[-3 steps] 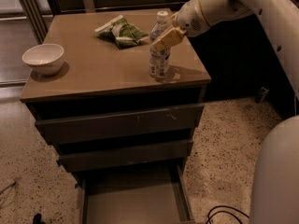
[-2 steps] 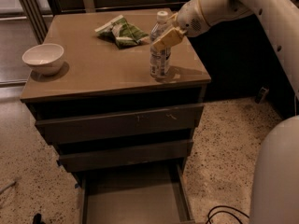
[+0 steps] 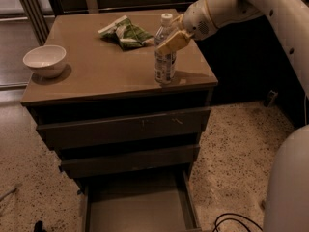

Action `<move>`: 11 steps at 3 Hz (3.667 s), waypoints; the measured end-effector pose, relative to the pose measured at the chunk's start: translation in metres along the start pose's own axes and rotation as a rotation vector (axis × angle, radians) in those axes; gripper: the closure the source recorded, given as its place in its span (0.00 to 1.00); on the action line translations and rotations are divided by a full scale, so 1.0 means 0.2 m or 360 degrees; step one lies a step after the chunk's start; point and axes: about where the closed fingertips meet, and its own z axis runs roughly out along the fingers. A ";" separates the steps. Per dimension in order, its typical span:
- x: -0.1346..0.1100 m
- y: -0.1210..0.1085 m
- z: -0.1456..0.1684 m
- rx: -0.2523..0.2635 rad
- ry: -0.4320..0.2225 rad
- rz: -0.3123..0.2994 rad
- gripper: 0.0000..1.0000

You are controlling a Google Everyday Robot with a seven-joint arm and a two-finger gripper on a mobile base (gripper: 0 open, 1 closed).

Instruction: Place blue plastic bottle into bottom drawer

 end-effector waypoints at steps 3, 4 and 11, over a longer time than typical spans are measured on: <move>-0.17 0.71 -0.30 -0.0280 -0.0205 -0.0020 1.00; -0.14 0.71 -0.27 -0.0286 -0.0227 -0.0015 1.00; 1.41 0.96 0.72 -0.0426 0.0094 -0.0288 1.00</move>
Offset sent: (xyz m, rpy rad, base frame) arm -0.2002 -0.0203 0.0502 0.1089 0.0531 0.1734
